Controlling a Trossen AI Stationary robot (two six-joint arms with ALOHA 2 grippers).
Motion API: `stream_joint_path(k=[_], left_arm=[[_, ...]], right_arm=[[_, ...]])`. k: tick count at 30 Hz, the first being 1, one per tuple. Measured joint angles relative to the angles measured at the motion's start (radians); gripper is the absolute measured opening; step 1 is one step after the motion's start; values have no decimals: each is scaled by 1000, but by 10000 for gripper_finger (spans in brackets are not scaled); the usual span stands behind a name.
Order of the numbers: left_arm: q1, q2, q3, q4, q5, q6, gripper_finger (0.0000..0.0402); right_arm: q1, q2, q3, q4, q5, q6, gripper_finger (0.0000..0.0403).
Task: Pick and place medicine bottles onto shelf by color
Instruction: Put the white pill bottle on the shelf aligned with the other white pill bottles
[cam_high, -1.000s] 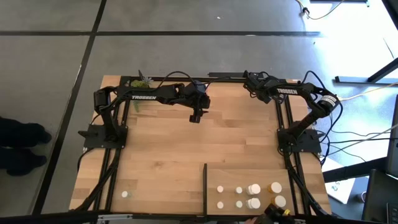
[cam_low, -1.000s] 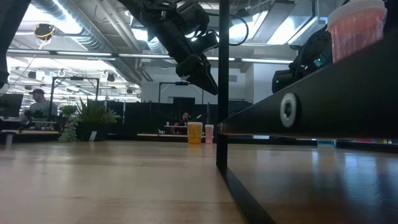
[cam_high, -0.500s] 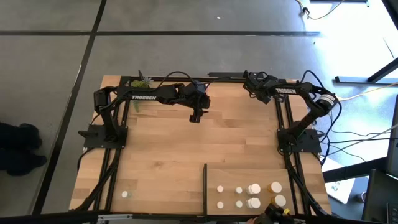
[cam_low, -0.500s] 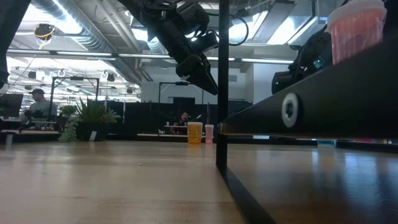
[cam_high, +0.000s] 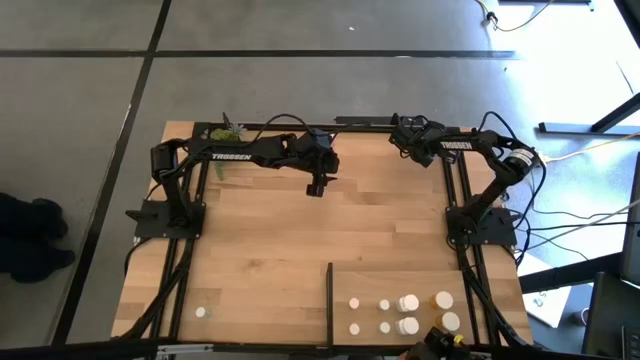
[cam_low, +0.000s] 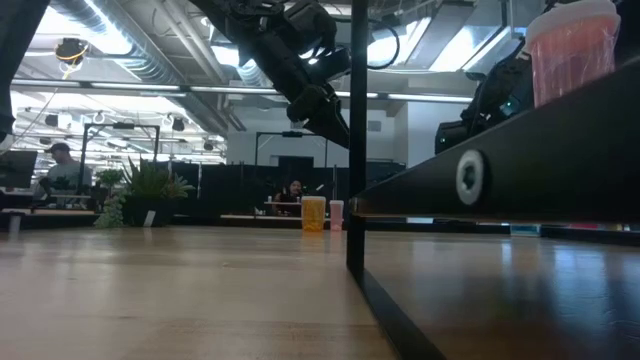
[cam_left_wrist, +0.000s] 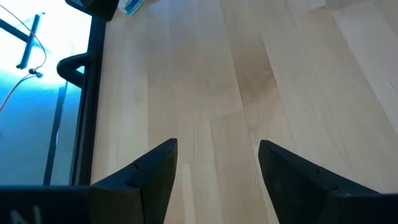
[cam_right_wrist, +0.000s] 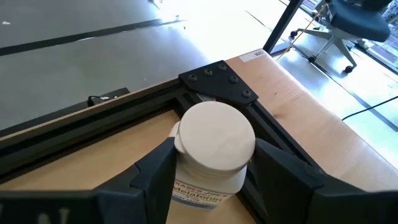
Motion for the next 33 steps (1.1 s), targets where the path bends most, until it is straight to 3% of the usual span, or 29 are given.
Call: stream_joint_path(k=[33], left_arm=[[0, 0, 0, 0, 0, 1, 219]], right_arm=[[47, -47, -5, -87, -46, 57, 172]])
